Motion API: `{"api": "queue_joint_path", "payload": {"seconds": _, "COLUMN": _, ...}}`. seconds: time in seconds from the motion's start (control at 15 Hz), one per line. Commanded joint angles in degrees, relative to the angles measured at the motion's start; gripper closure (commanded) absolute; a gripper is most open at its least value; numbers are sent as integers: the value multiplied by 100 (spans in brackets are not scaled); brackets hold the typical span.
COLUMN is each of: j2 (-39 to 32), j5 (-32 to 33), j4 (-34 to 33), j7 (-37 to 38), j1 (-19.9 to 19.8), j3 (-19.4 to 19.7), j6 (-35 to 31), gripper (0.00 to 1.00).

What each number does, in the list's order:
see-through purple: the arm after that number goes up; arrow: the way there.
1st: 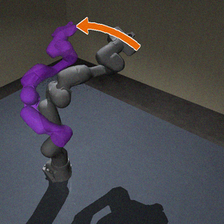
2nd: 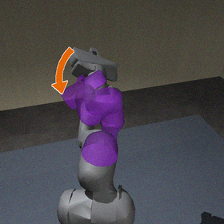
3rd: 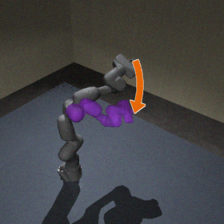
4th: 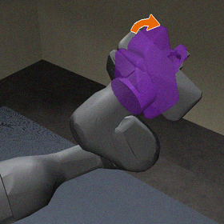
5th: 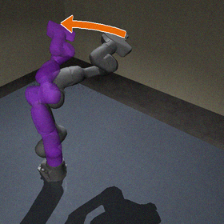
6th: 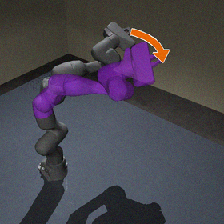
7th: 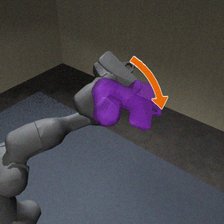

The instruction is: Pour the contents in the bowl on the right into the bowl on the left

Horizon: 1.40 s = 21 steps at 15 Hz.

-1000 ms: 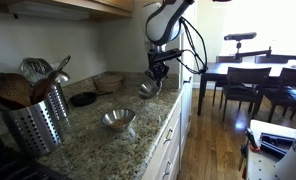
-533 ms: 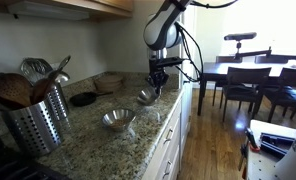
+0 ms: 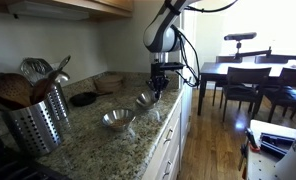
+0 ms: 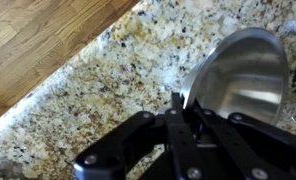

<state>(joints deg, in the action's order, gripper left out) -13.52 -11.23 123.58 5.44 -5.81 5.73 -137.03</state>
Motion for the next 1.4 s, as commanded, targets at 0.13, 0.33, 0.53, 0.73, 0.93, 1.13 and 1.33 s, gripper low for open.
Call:
{"api": "queue_joint_path", "payload": {"seconds": 0.13, "j2": -131, "j5": -334, "j4": -91, "j7": -438, "j1": -180, "j3": -67, "j6": -37, "gripper": 62}}
{"api": "queue_joint_path", "payload": {"seconds": 0.33, "j2": -145, "j5": -322, "j4": -104, "j7": -473, "j1": -182, "j3": -64, "j6": -25, "gripper": 49}}
{"api": "queue_joint_path", "payload": {"seconds": 0.53, "j2": -112, "j5": -254, "j4": -88, "j7": -422, "j1": -159, "j3": -49, "j6": -23, "gripper": 31}}
{"api": "queue_joint_path", "payload": {"seconds": 0.73, "j2": -3, "j5": -67, "j4": -33, "j7": -269, "j1": -90, "j3": -10, "j6": -50, "gripper": 11}}
{"api": "queue_joint_path", "payload": {"seconds": 0.93, "j2": 111, "j5": 219, "j4": 23, "j7": -45, "j1": 4, "j3": 40, "j6": -74, "gripper": 0}}
{"api": "queue_joint_path", "payload": {"seconds": 1.13, "j2": 276, "j5": 726, "j4": 107, "j7": 341, "j1": 133, "j3": 98, "j6": -122, "gripper": 0}}
{"api": "queue_joint_path", "payload": {"seconds": 1.33, "j2": 434, "j5": 1266, "j4": 158, "j7": 797, "j1": 233, "j3": 107, "j6": -107, "gripper": 0}}
